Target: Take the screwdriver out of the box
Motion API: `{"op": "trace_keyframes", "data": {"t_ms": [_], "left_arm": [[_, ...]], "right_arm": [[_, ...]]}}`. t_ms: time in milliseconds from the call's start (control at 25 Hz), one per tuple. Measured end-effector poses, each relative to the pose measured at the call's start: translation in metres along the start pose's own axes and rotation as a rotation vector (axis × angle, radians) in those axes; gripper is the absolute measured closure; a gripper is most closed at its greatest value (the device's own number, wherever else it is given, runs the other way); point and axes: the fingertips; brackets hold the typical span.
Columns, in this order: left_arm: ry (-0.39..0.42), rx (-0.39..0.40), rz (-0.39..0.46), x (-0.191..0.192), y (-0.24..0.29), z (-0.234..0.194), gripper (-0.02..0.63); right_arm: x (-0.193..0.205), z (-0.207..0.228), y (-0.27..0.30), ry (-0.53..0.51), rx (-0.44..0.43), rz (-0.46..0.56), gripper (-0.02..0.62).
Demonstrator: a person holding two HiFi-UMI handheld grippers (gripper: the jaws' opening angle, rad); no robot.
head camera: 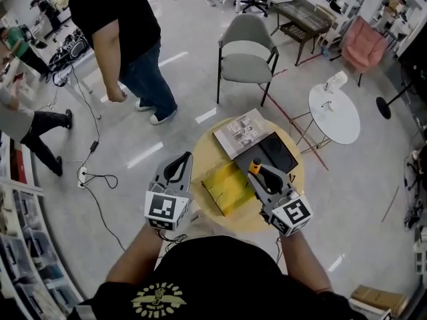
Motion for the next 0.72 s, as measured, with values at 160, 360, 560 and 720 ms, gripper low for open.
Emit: {"op": "trace_keyframes", "data": {"t_ms": [160, 360, 560, 720], "left_arm": [[-0.003, -0.009, 0.007, -0.003, -0.008, 0.000, 0.589], [-0.002, -0.014, 0.009, -0.006, -0.016, 0.003, 0.589], [-0.003, -0.016, 0.014, -0.009, -0.018, 0.007, 0.589], [-0.002, -0.022, 0.013, -0.010, -0.023, 0.012, 0.589]], "right_arm": [[-0.022, 0.001, -0.005, -0.025, 0.012, 0.037, 0.474], [-0.033, 0.005, -0.014, -0.050, 0.022, 0.040, 0.476], [-0.042, 0.011, -0.022, -0.048, 0.038, 0.054, 0.476], [-0.041, 0.011, -0.030, -0.037, 0.038, 0.058, 0.476]]}}
Point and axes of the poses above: the fingertips, and each gripper's own axes: y forward along the fingers, z to its right, x out of its underside, and after that the axes turned 4 degrees about z, right-handed
